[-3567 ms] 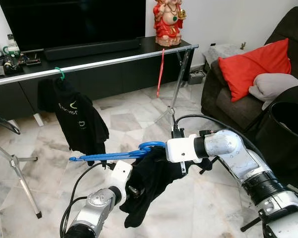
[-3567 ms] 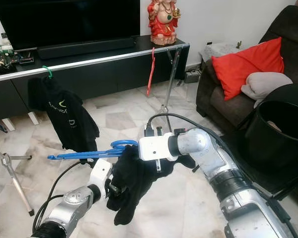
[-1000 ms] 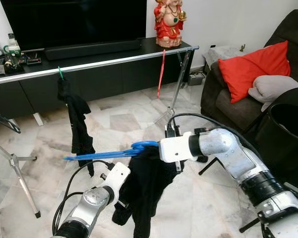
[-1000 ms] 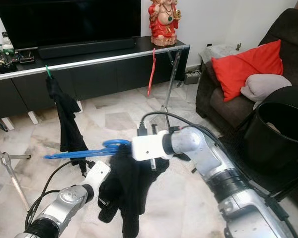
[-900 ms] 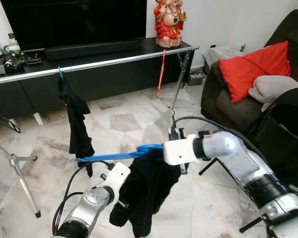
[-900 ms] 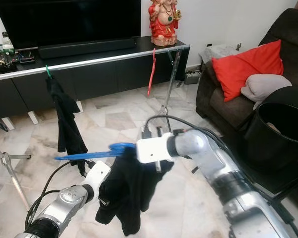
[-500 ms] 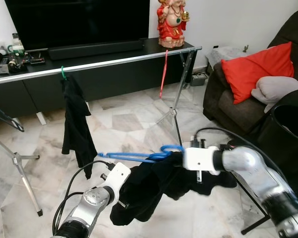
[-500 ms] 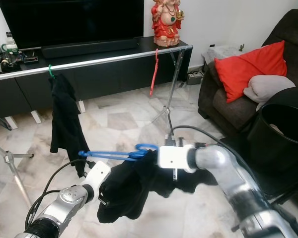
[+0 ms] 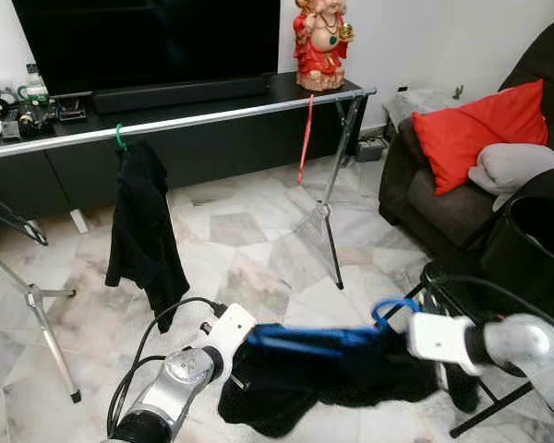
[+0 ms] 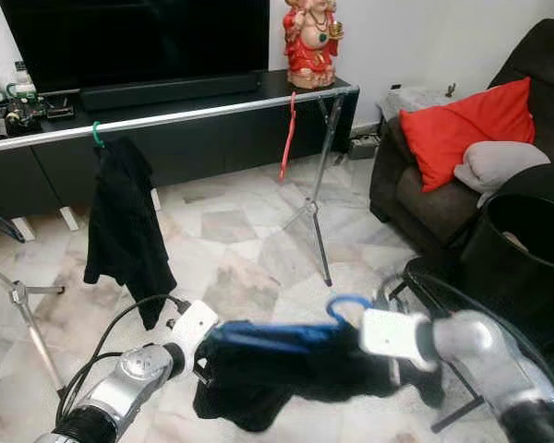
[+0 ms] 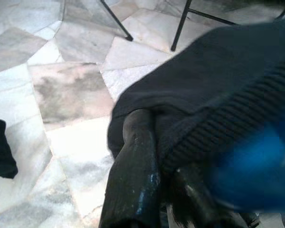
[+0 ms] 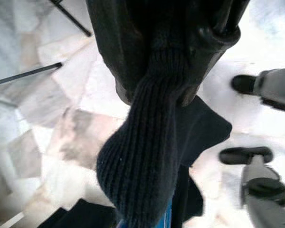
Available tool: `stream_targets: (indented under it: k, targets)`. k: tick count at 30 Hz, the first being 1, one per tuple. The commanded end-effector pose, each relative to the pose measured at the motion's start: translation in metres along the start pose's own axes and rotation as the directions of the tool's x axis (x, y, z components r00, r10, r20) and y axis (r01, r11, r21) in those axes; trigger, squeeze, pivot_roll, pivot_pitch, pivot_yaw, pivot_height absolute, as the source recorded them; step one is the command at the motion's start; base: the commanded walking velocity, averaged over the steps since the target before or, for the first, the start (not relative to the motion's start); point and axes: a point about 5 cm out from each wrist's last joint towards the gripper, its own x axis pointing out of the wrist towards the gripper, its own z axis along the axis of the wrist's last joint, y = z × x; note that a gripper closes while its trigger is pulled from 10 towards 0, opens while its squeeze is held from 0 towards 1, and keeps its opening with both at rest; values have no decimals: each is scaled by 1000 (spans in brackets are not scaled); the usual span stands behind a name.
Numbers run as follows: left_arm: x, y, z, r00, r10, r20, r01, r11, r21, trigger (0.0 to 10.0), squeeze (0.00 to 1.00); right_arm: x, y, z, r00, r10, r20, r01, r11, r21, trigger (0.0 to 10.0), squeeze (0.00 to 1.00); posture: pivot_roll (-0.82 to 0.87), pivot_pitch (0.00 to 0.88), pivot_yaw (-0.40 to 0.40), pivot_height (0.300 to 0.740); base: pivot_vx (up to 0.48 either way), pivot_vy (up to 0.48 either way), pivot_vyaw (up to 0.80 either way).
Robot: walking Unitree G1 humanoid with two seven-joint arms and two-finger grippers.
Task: Hang hanger
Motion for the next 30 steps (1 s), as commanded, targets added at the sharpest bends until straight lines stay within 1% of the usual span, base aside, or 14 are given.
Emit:
stream_targets:
  k: [1, 4, 5, 7, 11, 13, 16, 19, 20, 25, 26, 27, 28, 30]
  targets:
    - [-14, 21, -22, 992, 82, -97, -83, 997, -4, 0, 0, -29, 4, -27, 992, 25, -125, -18, 998, 52, 0, 0, 37, 58, -16, 740, 0, 0, 0]
    - [-14, 21, -22, 992, 82, -98, -83, 997, -3, 0, 0, -31, 9, -34, 986, 57, -157, -47, 997, 69, 0, 0, 40, 59, -14, 740, 0, 0, 0]
    - [-14, 22, -23, 992, 82, -99, -83, 997, -2, 0, 0, -33, 12, -40, 976, 65, -208, -52, 997, 63, 0, 0, 40, 59, -13, 740, 0, 0, 0]
    - [-14, 22, -22, 992, 82, -98, -82, 997, -2, 0, 0, -35, 10, -43, 968, 42, -248, -32, 998, 45, 0, 0, 38, 59, -12, 740, 0, 0, 0]
    - [-14, 22, -22, 992, 79, -98, -79, 997, 0, 0, 0, -37, 5, -45, 952, 4, -305, -7, 1000, -11, 0, 0, 37, 60, -8, 740, 0, 0, 0]
    - [-14, 22, -22, 992, 77, -99, -77, 997, 2, 0, 0, -40, 0, -48, 924, -30, -380, 2, 997, -72, 0, 0, 37, 60, -8, 740, 0, 0, 0]
    - [-14, 21, -22, 992, 75, -99, -75, 997, 4, 0, 0, -41, -3, -49, 911, -52, -410, 14, 995, -95, 0, 0, 37, 60, -8, 740, 0, 0, 0]
    - [-14, 20, -22, 993, 69, -99, -69, 998, 11, 0, 0, -43, -5, -51, 882, -58, -467, -14, 989, -149, 0, 0, 39, 60, -9, 740, 0, 0, 0]
    - [-14, 20, -22, 993, 69, -99, -68, 998, 12, 0, 0, -42, -5, -51, 879, -61, -473, -14, 988, -153, 0, 0, 39, 60, -9, 740, 0, 0, 0]
    - [-14, 19, -22, 993, 55, -101, -52, 998, 35, 0, 0, -40, -10, -54, 835, -92, -543, -29, 977, -210, 0, 0, 39, 60, -9, 740, 0, 0, 0]
    - [-14, 19, -22, 993, 54, -101, -50, 998, 40, 0, 0, -40, -11, -55, 827, -102, -553, -26, 976, -218, 0, 0, 40, 60, -11, 740, 0, 0, 0]
    - [-14, 18, -22, 993, 49, -104, -44, 998, 53, 0, 0, -37, -15, -53, 826, -143, -545, 17, 973, -230, 0, 0, 40, 60, -11, 740, 0, 0, 0]
    - [-14, 18, -23, 993, 47, -106, -42, 998, 55, 0, 0, -33, -18, -49, 844, -177, -506, 67, 971, -228, 0, 0, 40, 60, -11, 740, 0, 0, 0]
    - [-14, 17, -23, 993, 46, -107, -40, 998, 57, 0, 0, -30, -21, -46, 853, -209, -478, 105, 966, -236, 0, 0, 41, 60, -11, 740, 0, 0, 0]
